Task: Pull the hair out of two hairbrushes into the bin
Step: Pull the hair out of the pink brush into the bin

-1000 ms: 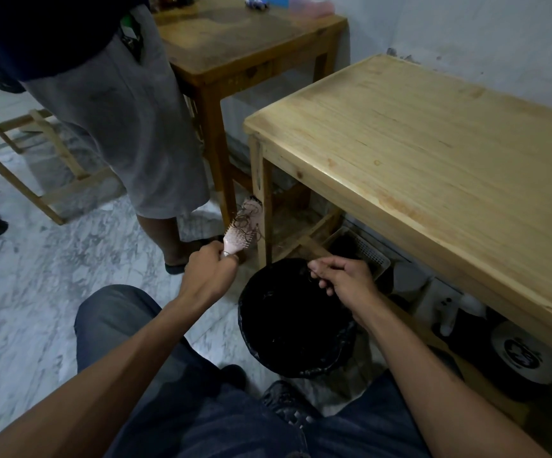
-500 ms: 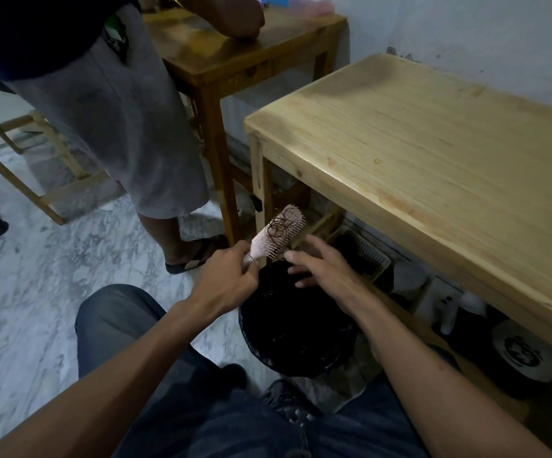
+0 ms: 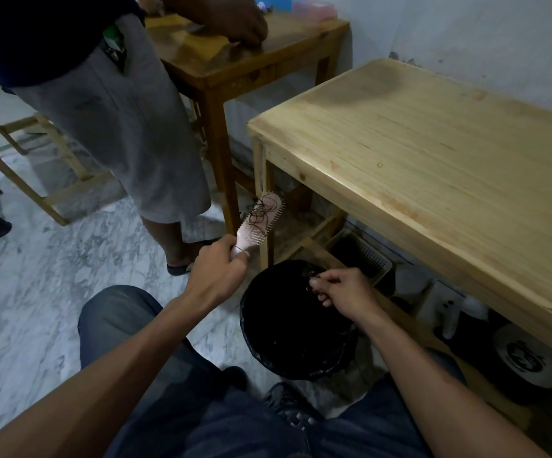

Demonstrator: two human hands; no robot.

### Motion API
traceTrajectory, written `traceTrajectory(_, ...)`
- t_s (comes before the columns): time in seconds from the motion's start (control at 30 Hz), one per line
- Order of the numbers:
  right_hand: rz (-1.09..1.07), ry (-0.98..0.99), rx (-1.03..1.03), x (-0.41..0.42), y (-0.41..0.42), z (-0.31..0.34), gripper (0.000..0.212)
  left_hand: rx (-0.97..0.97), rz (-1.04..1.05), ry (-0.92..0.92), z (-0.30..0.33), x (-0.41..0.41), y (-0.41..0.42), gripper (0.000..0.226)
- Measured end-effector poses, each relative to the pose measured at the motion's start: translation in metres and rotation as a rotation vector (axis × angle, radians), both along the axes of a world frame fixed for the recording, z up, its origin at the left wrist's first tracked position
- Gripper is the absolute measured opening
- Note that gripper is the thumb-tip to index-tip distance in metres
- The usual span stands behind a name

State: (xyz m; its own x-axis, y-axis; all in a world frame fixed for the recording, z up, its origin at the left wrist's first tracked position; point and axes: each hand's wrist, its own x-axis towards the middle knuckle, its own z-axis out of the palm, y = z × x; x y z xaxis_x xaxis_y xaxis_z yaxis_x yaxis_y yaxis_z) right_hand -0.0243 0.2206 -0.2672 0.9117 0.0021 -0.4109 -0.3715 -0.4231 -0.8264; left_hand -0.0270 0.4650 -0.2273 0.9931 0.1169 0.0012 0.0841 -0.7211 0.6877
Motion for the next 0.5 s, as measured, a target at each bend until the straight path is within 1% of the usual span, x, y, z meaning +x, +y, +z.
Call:
traceTrajectory(0.07, 0.071, 0.038, -0.057, 0.001, 0.003, 0.004, 0.03, 0.032, -0.039, -0.007, -0.002, -0.002, -0.003, 0.017)
traceTrajectory(0.13, 0.158, 0.039, -0.157, 0.003, 0.009, 0.009, 0.051, 0.046, -0.074, -0.009, -0.005, -0.004, -0.006, 0.018)
traceTrajectory(0.17, 0.154, 0.022, -0.158, 0.004, 0.012, 0.014, 0.056, 0.054, -0.09, -0.019, -0.006, -0.005, -0.008, 0.02)
traceTrajectory(0.23, 0.077, -0.034, -0.05, 0.005, 0.018, 0.023, 0.054, 0.088, -0.133, -0.048, -0.009, -0.006, -0.011, 0.027)
traceTrajectory(0.3, 0.015, -0.135, 0.067, 0.005, 0.025, 0.029, 0.041, 0.125, -0.169, -0.067, -0.011, -0.007, -0.015, 0.033)
traceTrajectory(0.33, -0.01, -0.2, 0.081, 0.004, 0.028, 0.031, 0.035, 0.137, -0.176, -0.067, -0.012, -0.007, -0.017, 0.036)
traceTrajectory(0.4, -0.054, -0.342, 0.028, 0.004, 0.035, 0.029, 0.031, 0.152, -0.176, -0.064, -0.014, -0.008, -0.022, 0.037)
traceTrajectory(0.5, -0.065, -0.421, -0.047, 0.004, 0.041, 0.024, 0.031, 0.143, -0.171, -0.05, -0.017, -0.012, -0.028, 0.033)
